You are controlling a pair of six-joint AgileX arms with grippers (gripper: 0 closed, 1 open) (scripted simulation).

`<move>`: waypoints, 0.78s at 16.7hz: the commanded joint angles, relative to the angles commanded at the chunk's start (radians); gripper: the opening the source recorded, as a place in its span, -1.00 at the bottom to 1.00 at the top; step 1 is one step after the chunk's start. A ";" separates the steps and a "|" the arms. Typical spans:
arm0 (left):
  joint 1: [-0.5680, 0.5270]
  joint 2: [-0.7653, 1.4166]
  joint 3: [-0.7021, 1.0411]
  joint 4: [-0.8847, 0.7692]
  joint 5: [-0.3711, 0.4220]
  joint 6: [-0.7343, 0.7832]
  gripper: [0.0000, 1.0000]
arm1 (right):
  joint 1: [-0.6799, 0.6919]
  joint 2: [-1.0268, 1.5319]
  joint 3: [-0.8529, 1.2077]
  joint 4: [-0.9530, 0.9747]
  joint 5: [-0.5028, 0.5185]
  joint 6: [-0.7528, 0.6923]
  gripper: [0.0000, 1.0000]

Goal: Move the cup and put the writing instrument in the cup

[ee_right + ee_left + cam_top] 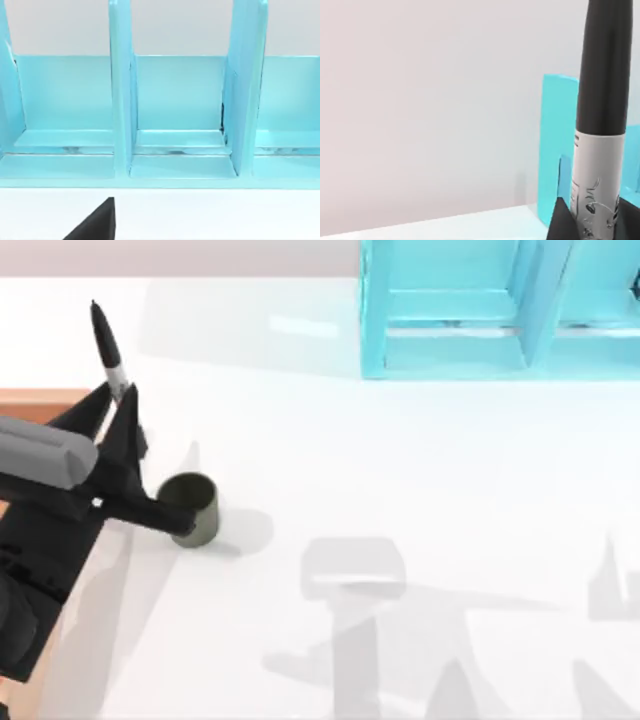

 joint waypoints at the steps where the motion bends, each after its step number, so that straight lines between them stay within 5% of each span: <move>1: -0.003 0.005 0.002 -0.002 -0.001 0.001 -1.00 | 0.000 0.000 0.000 0.000 0.000 0.000 1.00; 13: 0.032 0.340 0.111 0.228 0.037 -0.005 -1.00 | 0.000 0.000 0.000 0.000 0.000 0.000 1.00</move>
